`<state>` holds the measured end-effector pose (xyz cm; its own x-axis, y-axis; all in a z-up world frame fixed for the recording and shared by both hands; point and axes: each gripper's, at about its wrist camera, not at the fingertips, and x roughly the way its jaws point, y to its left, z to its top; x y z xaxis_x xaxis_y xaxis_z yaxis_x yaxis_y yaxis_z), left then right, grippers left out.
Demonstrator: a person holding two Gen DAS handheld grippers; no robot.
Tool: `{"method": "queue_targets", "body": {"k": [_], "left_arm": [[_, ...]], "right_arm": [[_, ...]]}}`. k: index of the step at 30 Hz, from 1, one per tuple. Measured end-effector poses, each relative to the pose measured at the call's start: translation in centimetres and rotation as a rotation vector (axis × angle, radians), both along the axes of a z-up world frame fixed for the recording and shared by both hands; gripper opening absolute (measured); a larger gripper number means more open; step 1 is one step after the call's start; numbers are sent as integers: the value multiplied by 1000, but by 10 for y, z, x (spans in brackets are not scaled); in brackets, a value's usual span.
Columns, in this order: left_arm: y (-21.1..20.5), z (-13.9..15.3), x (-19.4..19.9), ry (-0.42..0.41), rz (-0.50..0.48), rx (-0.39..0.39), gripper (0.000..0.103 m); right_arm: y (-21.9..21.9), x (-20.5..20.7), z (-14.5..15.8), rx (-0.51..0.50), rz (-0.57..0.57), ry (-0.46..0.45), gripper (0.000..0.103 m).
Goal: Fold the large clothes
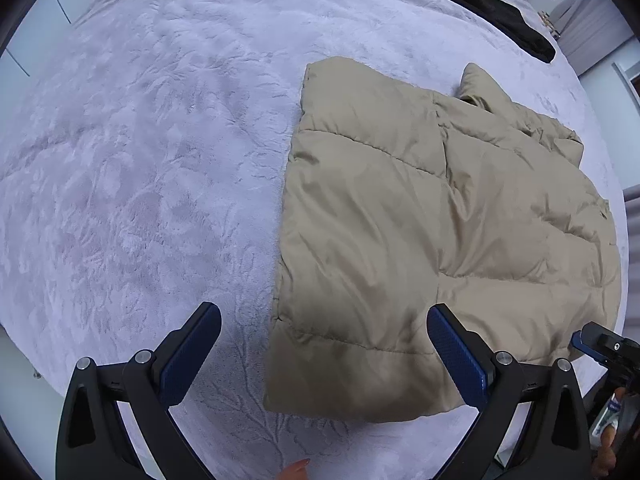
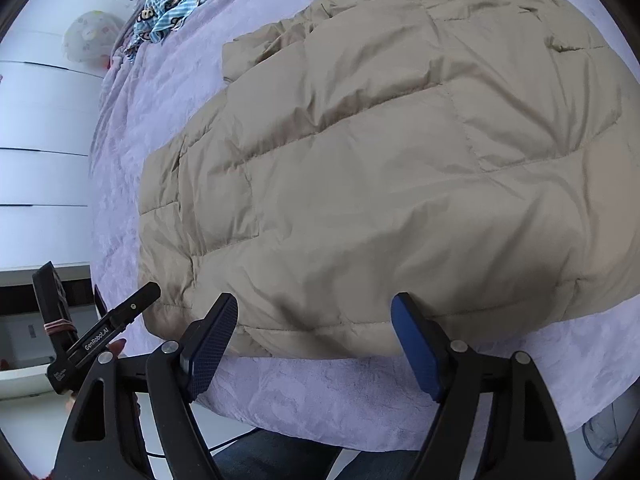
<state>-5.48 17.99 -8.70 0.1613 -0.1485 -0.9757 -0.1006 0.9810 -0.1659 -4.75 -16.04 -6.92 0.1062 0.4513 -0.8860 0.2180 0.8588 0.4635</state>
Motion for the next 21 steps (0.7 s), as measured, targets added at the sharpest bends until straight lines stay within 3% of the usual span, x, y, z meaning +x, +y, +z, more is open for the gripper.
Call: {"method": "queue_targets", "body": {"k": [2, 3, 9, 14, 18, 21], "left_arm": [[2, -3, 3, -3, -10, -4, 103], [4, -4, 6, -9, -17, -3, 103], [30, -12, 32, -60, -37, -50, 103], [52, -39, 52, 30, -43, -356, 103], [45, -59, 66, 74, -72, -465, 103], [24, -72, 79, 101, -151, -514, 103]], "right_arm": [[2, 0, 0, -9, 5, -1, 90], [3, 0, 0, -19, 9, -8, 102], [8, -6, -2, -45, 36, -11, 103], [8, -10, -4, 0, 64, 12, 103], [7, -13, -4, 13, 61, 19, 103], [6, -14, -6, 20, 61, 38, 103]]}}
